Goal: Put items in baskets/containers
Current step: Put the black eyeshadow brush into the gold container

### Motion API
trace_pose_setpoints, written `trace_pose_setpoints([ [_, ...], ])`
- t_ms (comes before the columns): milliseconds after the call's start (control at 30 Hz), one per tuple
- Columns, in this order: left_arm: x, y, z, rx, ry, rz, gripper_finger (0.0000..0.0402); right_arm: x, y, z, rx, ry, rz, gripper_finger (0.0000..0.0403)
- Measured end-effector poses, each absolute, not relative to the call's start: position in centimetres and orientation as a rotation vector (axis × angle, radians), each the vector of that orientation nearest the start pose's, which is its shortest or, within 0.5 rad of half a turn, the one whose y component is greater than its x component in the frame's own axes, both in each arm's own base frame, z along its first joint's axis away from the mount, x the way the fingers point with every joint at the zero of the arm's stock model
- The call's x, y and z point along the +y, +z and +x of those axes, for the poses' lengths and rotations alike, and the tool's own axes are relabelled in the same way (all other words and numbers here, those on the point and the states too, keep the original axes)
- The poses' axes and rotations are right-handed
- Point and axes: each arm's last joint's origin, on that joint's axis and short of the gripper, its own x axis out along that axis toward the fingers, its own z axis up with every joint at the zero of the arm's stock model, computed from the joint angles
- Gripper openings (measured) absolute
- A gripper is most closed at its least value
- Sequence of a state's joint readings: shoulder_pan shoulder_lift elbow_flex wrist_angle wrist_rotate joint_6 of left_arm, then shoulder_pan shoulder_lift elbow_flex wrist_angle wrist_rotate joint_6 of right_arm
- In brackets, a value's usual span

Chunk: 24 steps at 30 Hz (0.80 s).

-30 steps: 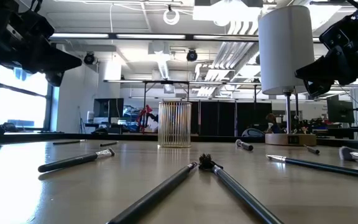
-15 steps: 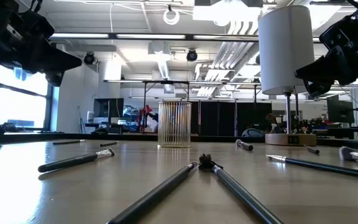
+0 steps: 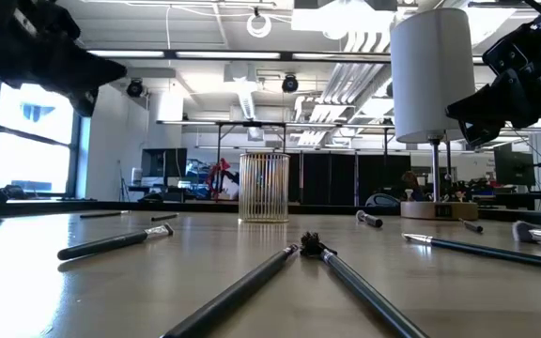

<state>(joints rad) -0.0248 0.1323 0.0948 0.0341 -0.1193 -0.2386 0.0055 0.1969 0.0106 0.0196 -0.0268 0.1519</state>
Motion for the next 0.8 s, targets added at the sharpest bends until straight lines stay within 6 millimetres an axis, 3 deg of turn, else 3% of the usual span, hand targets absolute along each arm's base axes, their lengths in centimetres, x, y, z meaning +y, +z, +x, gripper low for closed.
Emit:
trace_pose_setpoints([
  [167, 0.1, 20.7, 11.7, 0.085, 0.308, -0.131, 0.0001, 0.1, 15.3, 10.8, 0.168, 0.019, 0.153, 0.0005],
  [333, 0.6, 23.3, 14.6, 0.165, 0.601, -0.092, 0.0, 0.1, 15.3, 10.8, 0.169, 0.019, 0.153, 0.0005],
  [567, 1.2, 28.5, 18.5, 0.143, 1.028, -0.09, 0.0003, 0.1, 15.3, 10.8, 0.167, 0.019, 0.153, 0.0005],
  [667, 2.4, 30.2, 20.0, 0.191, 1.086, -0.135, 0.0004, 0.1, 15.3, 10.8, 0.166, 0.02, 0.153, 0.0005],
  [800, 5.3, 31.7, 20.8, 0.302, 1.159, -0.325, 0.0005, 0.1, 15.3, 10.8, 0.164, 0.02, 0.153, 0.0005],
])
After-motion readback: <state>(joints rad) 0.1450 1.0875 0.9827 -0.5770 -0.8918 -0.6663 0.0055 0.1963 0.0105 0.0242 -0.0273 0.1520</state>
